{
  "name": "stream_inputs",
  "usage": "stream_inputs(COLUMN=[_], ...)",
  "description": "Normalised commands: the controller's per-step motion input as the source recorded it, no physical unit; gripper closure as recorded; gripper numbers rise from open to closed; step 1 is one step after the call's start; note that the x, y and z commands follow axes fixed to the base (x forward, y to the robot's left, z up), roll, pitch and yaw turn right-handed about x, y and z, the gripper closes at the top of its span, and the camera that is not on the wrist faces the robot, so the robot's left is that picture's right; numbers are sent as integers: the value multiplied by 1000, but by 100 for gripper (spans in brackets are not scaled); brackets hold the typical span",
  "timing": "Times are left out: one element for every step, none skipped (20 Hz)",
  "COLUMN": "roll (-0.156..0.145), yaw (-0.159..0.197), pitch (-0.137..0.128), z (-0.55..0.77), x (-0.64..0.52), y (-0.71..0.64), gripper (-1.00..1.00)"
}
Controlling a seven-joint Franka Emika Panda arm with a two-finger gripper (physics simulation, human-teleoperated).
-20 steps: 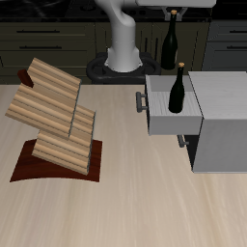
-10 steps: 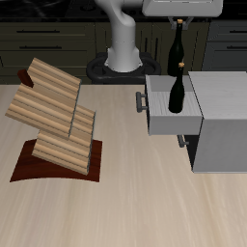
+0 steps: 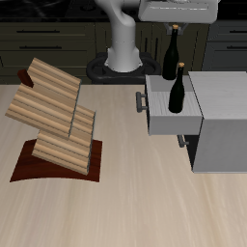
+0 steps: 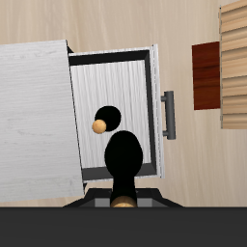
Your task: Place the wine bottle from the table into the top drawer
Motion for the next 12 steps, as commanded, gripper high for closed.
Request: stream_inputs(roll=[-37, -13, -31, -52, -31, 24, -28, 25, -2, -3, 12, 54], yaw=[18, -12, -47, -31, 36, -21, -29, 16, -64, 28, -50, -5], pitch=[-14, 36, 68, 33, 0, 89, 32, 19, 99, 25, 99, 32], z=[-86, -161, -233, -216, -182, -279, -206, -264, -331, -327, -317, -164], x=[1, 142, 108, 46, 45, 59, -127, -19, -12, 14, -65, -60], y=[-108, -204, -224, -186, -31, -97, -47, 21, 60, 86, 109, 156], gripper=[100, 100, 100, 100, 100, 100, 100, 100, 100, 100, 100, 100])
